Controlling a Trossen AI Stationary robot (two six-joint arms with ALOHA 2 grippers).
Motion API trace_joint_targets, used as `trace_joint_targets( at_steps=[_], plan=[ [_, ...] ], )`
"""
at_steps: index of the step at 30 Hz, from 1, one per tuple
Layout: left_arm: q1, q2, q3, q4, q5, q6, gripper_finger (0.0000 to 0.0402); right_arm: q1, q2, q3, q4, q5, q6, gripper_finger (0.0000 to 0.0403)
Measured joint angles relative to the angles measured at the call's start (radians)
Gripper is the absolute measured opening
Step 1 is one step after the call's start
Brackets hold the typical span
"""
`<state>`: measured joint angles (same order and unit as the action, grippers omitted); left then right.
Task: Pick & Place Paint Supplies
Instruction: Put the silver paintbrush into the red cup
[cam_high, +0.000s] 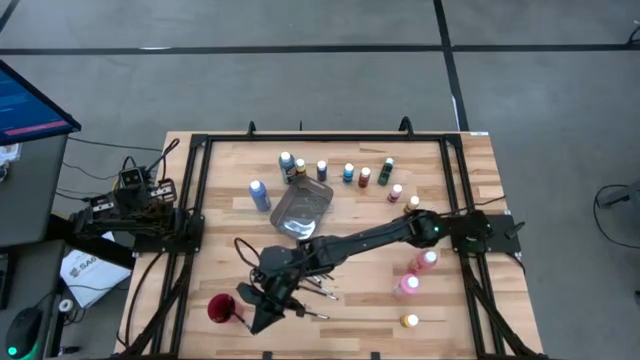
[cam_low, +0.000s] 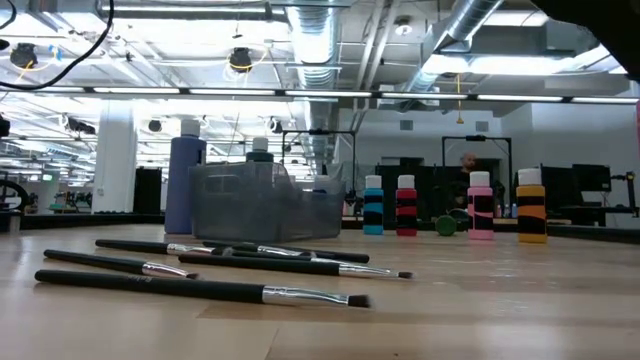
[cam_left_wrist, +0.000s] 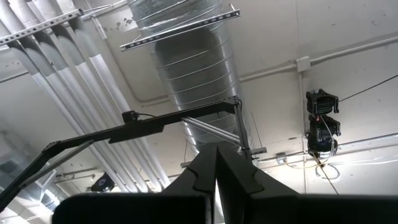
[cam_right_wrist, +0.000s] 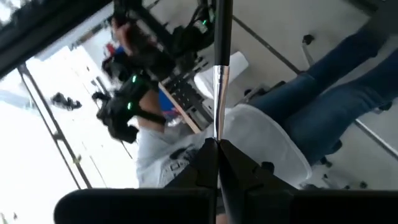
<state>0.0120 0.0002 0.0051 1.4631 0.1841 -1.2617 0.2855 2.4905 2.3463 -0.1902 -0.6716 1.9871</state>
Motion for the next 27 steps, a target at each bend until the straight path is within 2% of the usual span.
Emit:
trace_joint_targets(
  at_steps=[5,14,20,27],
  plan=[
    [0.000,0.000,0.000,0.000,0.000,0.000,0.0003,0.001,0.021,0.003,0.067,0.032,0.068,0.0000],
    [0.000,0.000,0.000,0.000,0.000,0.000,0.0003,-0.003,0.020,0.002,0.066,0.078,0.118,0.0000],
    [0.000,0.000,0.000,0.000,0.000,0.000,0.0003,-0.002,0.020,0.002,0.060,0.155,0.135,0.0000],
    [0.000,0.000,0.000,0.000,0.000,0.000,0.0003,0.001,0.020,0.002,0.063,0.161,0.163,0.0000]
  ],
)
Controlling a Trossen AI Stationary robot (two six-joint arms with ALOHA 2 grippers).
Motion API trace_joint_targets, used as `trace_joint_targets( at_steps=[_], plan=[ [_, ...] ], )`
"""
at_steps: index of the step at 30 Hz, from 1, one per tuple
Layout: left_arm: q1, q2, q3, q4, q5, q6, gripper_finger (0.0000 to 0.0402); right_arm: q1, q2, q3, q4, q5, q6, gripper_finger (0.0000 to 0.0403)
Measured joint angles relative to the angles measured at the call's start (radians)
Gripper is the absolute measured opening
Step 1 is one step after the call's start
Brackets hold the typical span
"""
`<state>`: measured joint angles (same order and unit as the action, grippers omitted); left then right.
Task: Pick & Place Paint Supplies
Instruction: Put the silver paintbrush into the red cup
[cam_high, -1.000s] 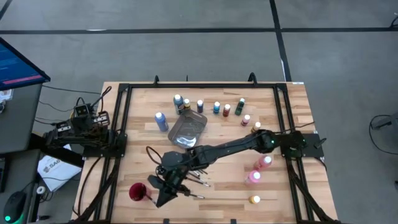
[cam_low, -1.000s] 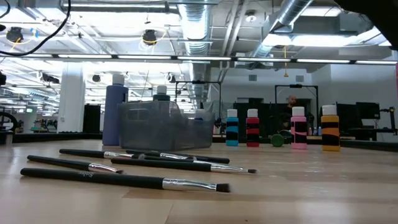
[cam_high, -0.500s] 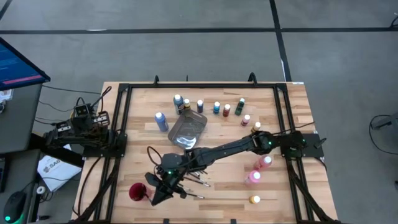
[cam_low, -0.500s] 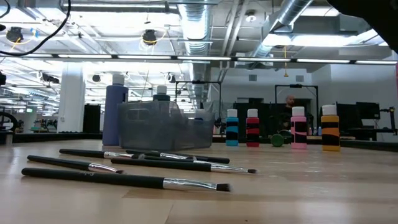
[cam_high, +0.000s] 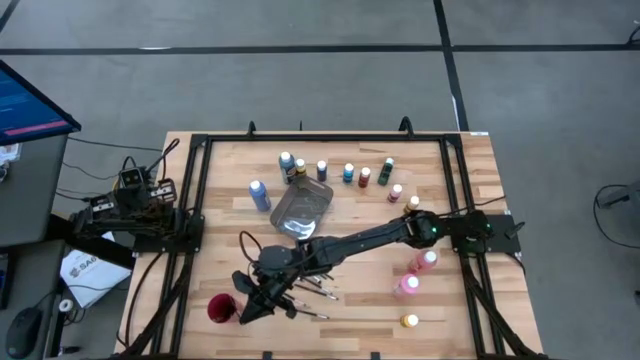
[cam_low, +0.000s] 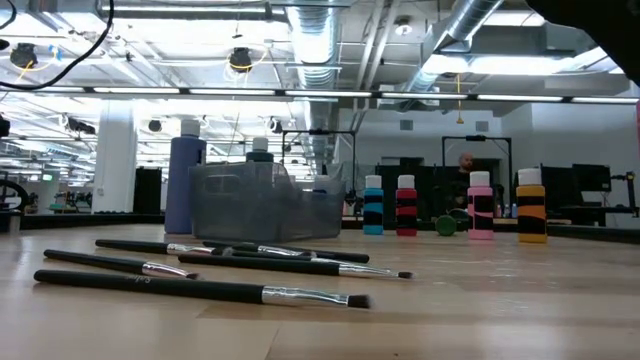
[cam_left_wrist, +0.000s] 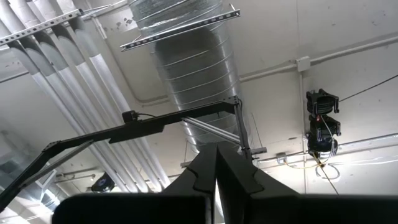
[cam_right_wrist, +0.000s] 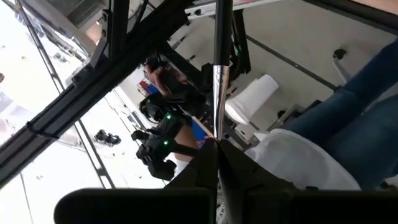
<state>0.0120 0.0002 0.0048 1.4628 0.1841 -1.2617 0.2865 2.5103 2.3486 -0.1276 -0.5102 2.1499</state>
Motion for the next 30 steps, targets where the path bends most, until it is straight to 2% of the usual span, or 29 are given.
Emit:
trace_joint_targets(
  at_steps=[11,23,30],
  plan=[
    [0.000,0.000,0.000,0.000,0.000,0.000,0.0003,0.013,-0.001,0.000,0.005,0.015,0.092,0.0000],
    [0.000,0.000,0.000,0.000,0.000,0.000,0.0003,0.014,-0.002,0.000,0.005,0.048,0.106,0.0002],
    [0.000,0.000,0.000,0.000,0.000,0.000,0.0003,0.014,-0.002,0.000,0.005,0.049,0.103,0.0039]
  ],
)
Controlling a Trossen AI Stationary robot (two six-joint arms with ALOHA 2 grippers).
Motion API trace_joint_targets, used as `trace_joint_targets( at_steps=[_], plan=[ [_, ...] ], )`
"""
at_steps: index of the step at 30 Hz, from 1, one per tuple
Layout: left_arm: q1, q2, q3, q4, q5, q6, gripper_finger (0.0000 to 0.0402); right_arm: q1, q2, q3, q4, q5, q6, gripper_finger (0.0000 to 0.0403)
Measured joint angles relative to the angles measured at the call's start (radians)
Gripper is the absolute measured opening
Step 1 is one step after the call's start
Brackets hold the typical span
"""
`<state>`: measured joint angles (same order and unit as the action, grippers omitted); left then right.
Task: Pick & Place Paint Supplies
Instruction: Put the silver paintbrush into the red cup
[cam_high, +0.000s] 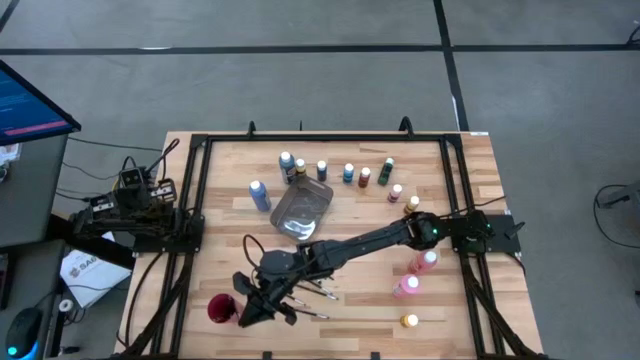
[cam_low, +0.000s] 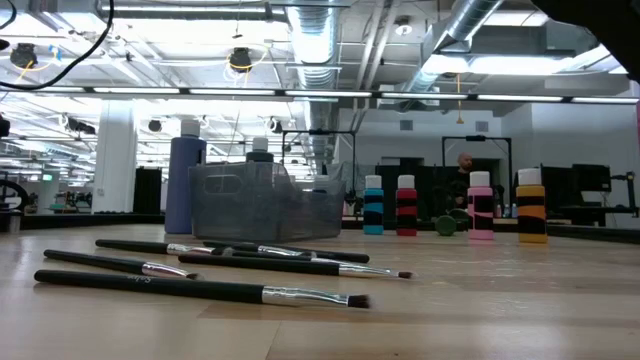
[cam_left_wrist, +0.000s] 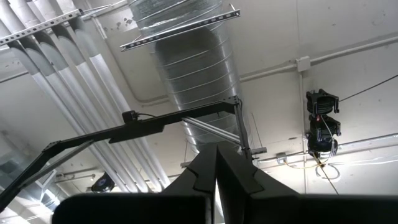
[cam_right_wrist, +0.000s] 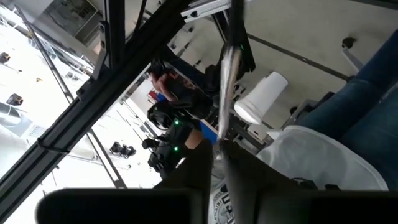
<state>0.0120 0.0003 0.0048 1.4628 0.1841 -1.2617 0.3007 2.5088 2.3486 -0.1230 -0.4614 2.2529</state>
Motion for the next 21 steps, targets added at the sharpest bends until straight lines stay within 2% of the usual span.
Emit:
trace_joint_targets(
  at_steps=[8,11,16,21],
  plan=[
    [0.000,0.000,0.000,0.000,0.000,0.000,0.0003,-0.001,0.000,0.000,0.000,0.001,-0.005,0.0076],
    [0.000,0.000,0.000,0.000,0.000,0.000,0.0003,-0.007,0.000,0.000,0.008,0.012,-0.075,0.0083],
    [0.000,0.000,0.000,0.000,0.000,0.000,0.0003,-0.026,-0.004,0.000,-0.010,-0.059,-0.477,0.0090],
    [0.000,0.000,0.000,0.000,0.000,0.000,0.0003,-0.019,-0.018,0.001,-0.251,-0.088,-0.868,0.0090]
  ],
)
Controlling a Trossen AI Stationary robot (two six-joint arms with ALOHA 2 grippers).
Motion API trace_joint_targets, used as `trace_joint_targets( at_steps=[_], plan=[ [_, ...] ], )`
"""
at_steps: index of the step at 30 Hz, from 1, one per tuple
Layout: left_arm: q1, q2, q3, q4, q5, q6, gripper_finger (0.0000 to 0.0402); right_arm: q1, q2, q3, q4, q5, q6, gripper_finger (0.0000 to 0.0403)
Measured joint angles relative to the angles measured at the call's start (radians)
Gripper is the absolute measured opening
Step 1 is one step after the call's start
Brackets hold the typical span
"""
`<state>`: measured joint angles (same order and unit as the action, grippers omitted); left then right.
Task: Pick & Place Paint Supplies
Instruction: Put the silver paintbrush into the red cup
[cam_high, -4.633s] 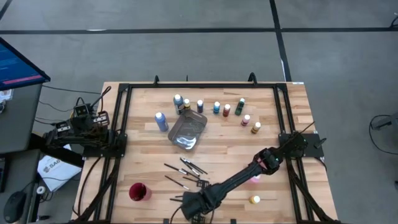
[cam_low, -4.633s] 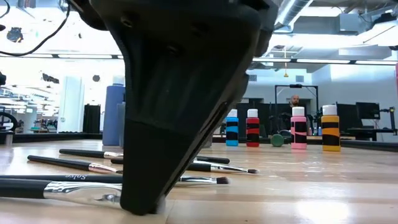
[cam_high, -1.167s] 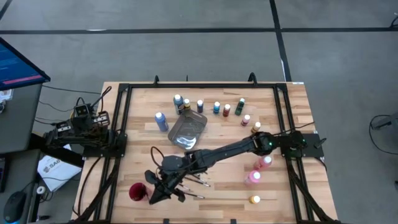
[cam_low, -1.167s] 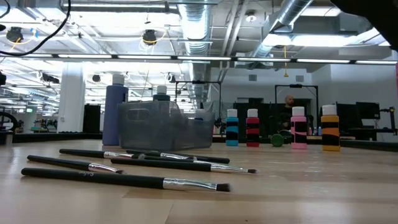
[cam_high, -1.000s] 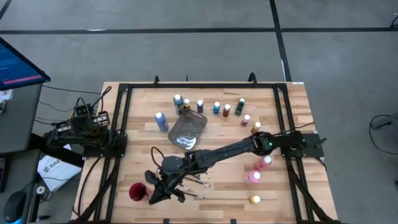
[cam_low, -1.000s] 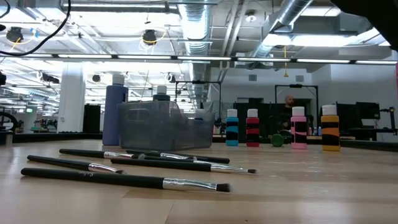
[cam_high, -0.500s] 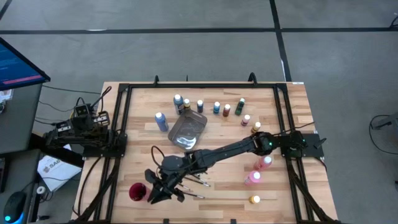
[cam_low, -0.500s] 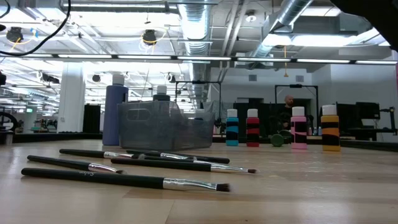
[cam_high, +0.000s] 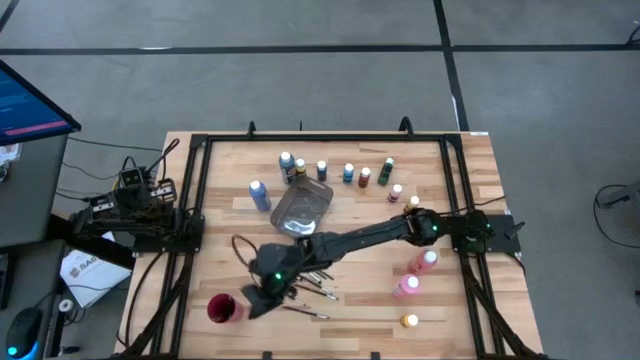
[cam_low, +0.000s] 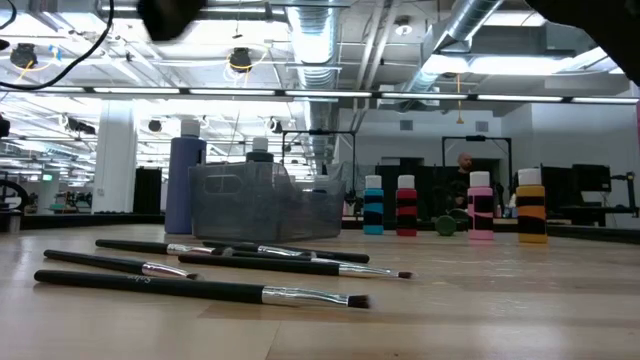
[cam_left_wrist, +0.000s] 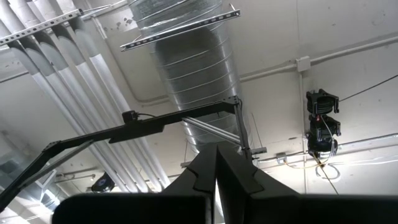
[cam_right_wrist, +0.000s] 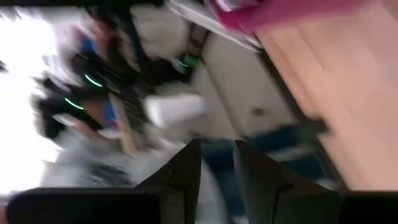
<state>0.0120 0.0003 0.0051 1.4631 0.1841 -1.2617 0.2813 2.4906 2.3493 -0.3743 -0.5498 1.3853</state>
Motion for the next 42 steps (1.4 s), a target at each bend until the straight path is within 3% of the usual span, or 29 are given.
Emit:
trace_joint_targets(
  at_steps=[7,13,17,22,26,31,42],
  plan=[
    [0.000,0.000,0.000,0.000,0.000,0.000,0.0003,0.052,-0.035,0.002,-0.488,0.023,-0.418,0.0091],
    [0.000,0.000,0.000,0.000,0.000,0.000,0.0003,0.128,-0.095,0.004,-0.859,0.250,-0.572,0.0091],
    [0.000,0.000,0.000,0.000,0.000,0.000,0.0003,0.189,-0.093,0.002,-0.964,0.394,-0.648,0.0096],
    [0.000,0.000,0.000,-0.001,0.000,0.000,0.0003,0.242,-0.081,0.000,-0.925,0.475,-0.689,0.0133],
    [0.000,0.000,0.000,0.000,0.000,0.000,0.0003,0.258,-0.083,-0.044,-0.793,0.530,-0.717,0.0178],
    [0.000,0.000,0.000,0.000,0.000,0.000,0.0003,0.248,-0.082,-0.127,-0.741,0.551,-0.731,0.0221],
    [0.000,0.000,0.000,0.000,0.000,0.000,0.0003,0.243,-0.081,-0.279,-0.599,0.551,-0.731,0.0214]
  ],
)
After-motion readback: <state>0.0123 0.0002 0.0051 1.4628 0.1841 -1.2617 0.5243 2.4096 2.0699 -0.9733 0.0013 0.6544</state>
